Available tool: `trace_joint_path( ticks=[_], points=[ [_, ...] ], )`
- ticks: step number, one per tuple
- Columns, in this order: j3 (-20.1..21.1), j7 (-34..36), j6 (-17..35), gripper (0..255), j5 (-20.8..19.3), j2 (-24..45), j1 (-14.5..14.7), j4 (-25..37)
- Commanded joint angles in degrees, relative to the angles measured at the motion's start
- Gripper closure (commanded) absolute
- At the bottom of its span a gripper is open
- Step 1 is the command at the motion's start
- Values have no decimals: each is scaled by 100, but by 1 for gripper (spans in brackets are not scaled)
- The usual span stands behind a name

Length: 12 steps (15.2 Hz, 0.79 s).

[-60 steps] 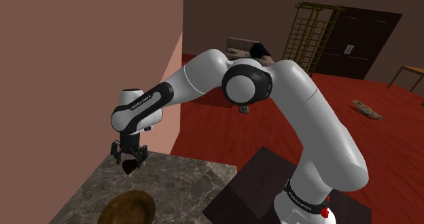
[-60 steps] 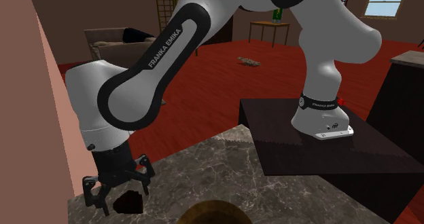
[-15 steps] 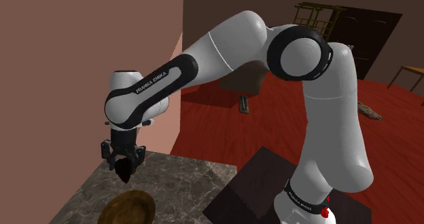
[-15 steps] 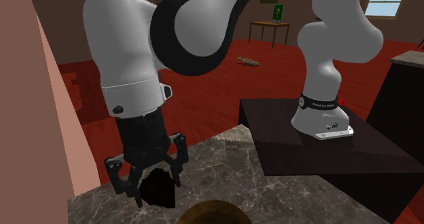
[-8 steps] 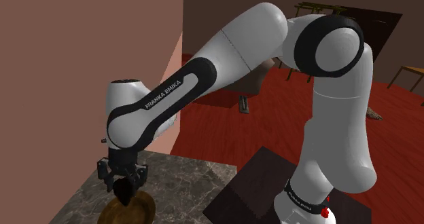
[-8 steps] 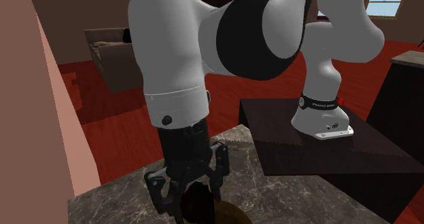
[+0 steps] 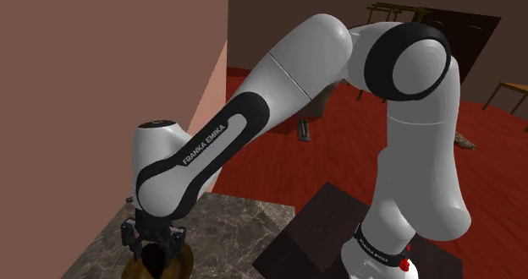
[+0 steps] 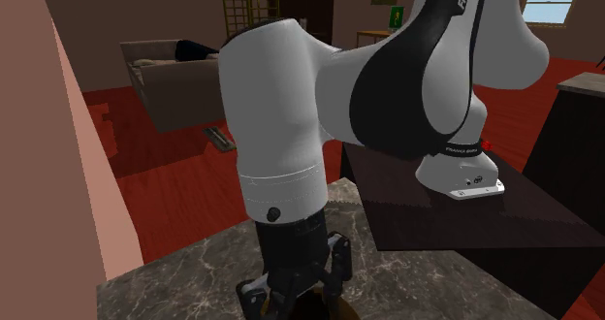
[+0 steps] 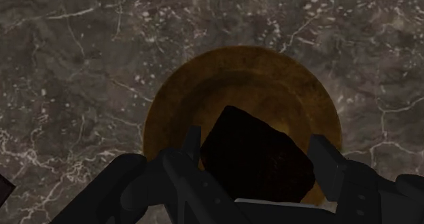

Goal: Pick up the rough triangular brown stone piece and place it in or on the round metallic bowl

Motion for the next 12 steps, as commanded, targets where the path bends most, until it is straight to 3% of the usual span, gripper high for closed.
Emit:
trace_joint_path(
  ticks=[1,12],
  points=[
    [1,-38,116,255,10,126,1,8],
    [13,-145,457,255,44,493,8,26]
  ],
)
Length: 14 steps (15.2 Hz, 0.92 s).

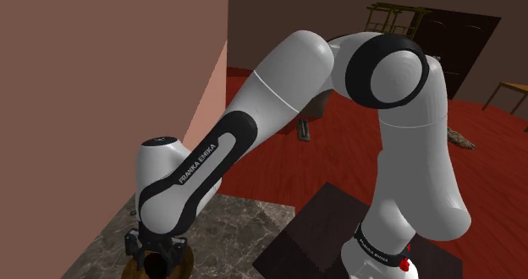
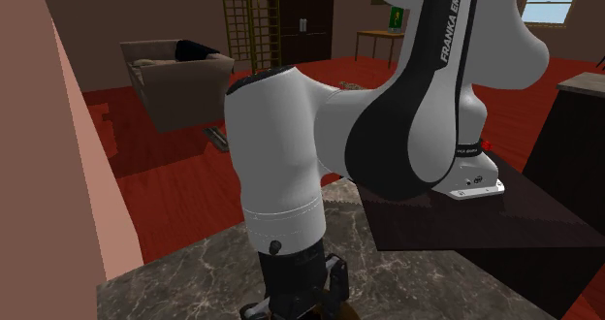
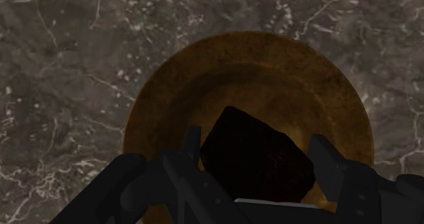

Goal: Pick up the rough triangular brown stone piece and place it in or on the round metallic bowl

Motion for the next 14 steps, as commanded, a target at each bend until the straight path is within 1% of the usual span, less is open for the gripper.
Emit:
trace_joint_path(
  ticks=[1,3,4,9,13,14],
  points=[
    [0,-1,2,255,0,2,-1,1],
    [0,-1,2,255,0,2,-1,1],
    [0,-1,2,0,0,2,-1,1],
    [0,-1,2,0,0,2,0,1],
    [-38,21,-560,0,-29,-597,-123,-59],
    [-39,21,-560,0,-29,-597,-123,-59]
  ],
)
